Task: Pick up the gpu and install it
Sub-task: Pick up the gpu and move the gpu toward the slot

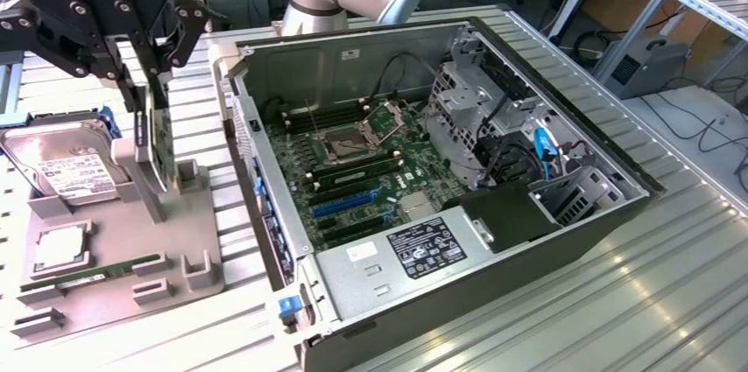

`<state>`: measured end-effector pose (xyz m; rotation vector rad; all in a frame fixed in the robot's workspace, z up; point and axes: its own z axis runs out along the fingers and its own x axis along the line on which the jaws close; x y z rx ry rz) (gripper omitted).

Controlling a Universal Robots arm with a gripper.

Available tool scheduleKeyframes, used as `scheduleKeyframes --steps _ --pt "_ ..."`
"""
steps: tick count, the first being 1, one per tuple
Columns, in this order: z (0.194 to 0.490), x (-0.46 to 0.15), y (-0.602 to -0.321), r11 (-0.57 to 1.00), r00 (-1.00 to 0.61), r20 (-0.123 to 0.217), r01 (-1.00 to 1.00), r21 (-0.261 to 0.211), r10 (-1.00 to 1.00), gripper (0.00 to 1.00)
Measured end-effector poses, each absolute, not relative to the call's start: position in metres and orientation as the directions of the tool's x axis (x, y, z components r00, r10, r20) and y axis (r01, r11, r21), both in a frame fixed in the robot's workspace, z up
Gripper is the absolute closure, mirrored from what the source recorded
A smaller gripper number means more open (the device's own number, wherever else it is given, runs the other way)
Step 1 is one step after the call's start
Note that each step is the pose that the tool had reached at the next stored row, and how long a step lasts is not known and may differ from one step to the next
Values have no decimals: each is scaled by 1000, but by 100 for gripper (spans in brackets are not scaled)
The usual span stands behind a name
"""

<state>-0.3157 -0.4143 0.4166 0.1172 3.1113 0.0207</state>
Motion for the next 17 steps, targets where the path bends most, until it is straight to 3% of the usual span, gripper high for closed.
scheduleKeyframes --steps 17 --pt "429 -316 -414 997 -997 -28 75 14 75 73"
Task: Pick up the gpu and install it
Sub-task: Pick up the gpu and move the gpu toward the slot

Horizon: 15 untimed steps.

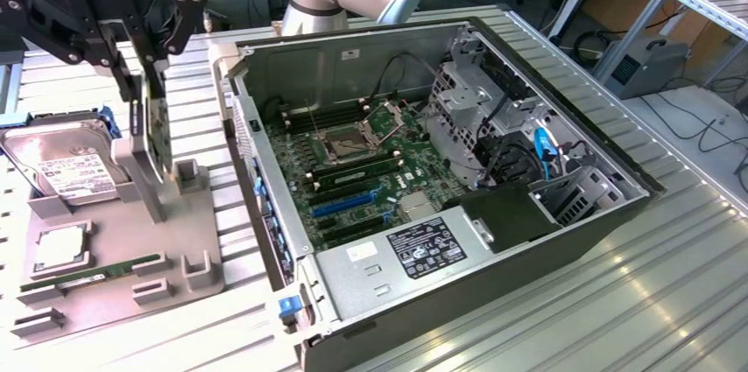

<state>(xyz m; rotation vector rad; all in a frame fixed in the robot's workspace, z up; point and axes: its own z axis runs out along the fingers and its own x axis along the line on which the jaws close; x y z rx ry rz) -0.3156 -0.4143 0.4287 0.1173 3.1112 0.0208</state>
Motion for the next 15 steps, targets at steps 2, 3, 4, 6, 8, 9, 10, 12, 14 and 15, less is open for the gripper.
scheduleKeyframes --steps 2,3,4,6,8,9,10,12,14,15 --pt "430 -316 -414 997 -997 -28 75 14 75 73" --pt "431 -316 -414 997 -997 -28 75 14 75 73" --pt "432 -316 -414 997 -997 -28 75 14 75 73" --pt "433 -316 -414 997 -997 -27 75 14 75 73" --pt "435 -316 -414 997 -997 -28 75 14 75 73" --pt "435 -316 -414 997 -997 -28 75 14 75 73" --pt "436 -316 -414 997 -997 -27 75 14 75 73" --pt "437 -316 -414 997 -997 -27 75 14 75 73" --pt "439 -316 -414 997 -997 -28 75 14 75 73" --pt "440 -316 -414 997 -997 -28 75 14 75 73"
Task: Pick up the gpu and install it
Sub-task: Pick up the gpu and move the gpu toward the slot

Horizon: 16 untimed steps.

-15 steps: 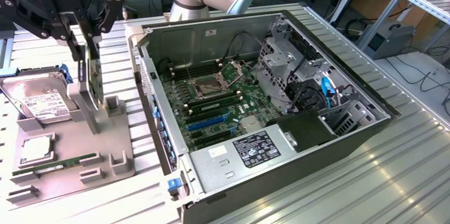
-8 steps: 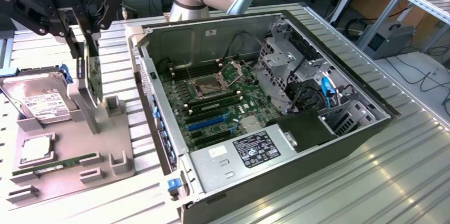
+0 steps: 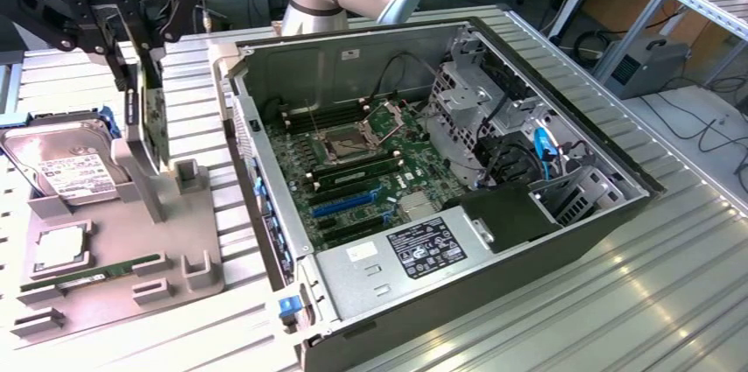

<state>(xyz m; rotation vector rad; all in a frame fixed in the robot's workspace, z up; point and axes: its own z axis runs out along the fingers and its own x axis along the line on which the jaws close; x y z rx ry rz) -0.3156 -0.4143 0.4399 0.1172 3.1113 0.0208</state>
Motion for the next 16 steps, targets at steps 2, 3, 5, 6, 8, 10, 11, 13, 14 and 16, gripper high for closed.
scheduleKeyframes --steps 2,3,5,6,8,10,11,13,14,16 --pt "441 -316 -414 997 -997 -28 75 14 75 73" --pt "442 -316 -414 997 -997 -28 75 14 75 73" --pt "443 -316 -414 997 -997 -28 75 14 75 73" --pt "444 -316 -414 997 -997 -28 75 14 75 73" --pt "445 -316 -414 997 -997 -28 75 14 75 73" --pt "447 -316 -414 997 -997 -28 75 14 75 73" --pt "447 -316 -414 997 -997 -27 75 14 75 73" --pt "449 -316 -414 997 -997 -28 75 14 75 73" --pt "449 -316 -414 997 -997 -28 75 14 75 73" --pt "451 -316 -414 997 -997 -27 75 14 75 73"
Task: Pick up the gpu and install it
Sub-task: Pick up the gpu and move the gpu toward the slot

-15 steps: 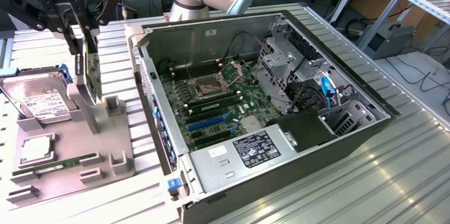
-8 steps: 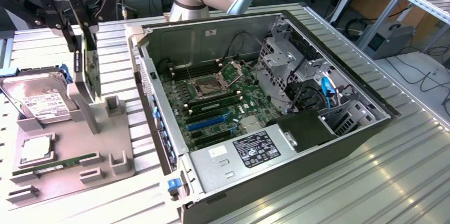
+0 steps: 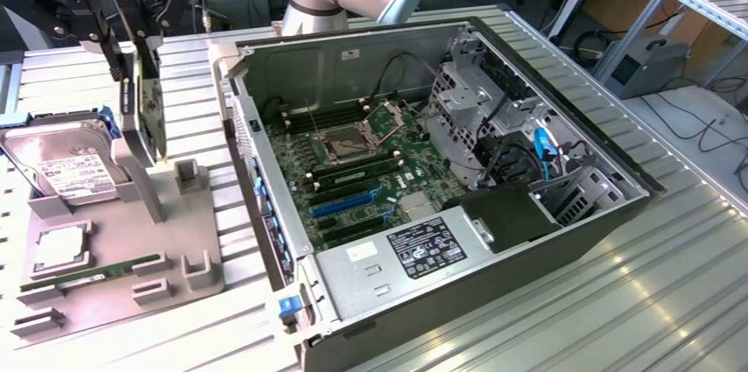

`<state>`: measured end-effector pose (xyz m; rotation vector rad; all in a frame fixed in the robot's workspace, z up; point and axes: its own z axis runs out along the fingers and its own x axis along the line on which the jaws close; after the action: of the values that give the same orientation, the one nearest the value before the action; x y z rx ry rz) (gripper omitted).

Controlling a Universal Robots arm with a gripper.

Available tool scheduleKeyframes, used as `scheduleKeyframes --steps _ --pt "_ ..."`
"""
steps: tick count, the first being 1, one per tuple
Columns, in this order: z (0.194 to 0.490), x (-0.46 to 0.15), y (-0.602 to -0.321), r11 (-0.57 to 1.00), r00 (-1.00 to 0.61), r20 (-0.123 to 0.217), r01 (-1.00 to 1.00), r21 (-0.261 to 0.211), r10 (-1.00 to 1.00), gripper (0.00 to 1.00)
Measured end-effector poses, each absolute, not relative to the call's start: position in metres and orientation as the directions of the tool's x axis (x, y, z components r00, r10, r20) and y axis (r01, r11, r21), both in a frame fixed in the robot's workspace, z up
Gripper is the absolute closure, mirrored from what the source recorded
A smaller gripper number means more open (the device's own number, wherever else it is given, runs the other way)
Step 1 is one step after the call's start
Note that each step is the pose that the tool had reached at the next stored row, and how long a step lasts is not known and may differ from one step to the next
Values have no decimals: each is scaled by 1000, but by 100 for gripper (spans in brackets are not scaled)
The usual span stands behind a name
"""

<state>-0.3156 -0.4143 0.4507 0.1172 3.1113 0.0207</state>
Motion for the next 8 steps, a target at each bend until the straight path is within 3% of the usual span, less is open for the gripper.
scheduleKeyframes --steps 8 --pt "458 -316 -414 997 -997 -28 75 14 75 73"
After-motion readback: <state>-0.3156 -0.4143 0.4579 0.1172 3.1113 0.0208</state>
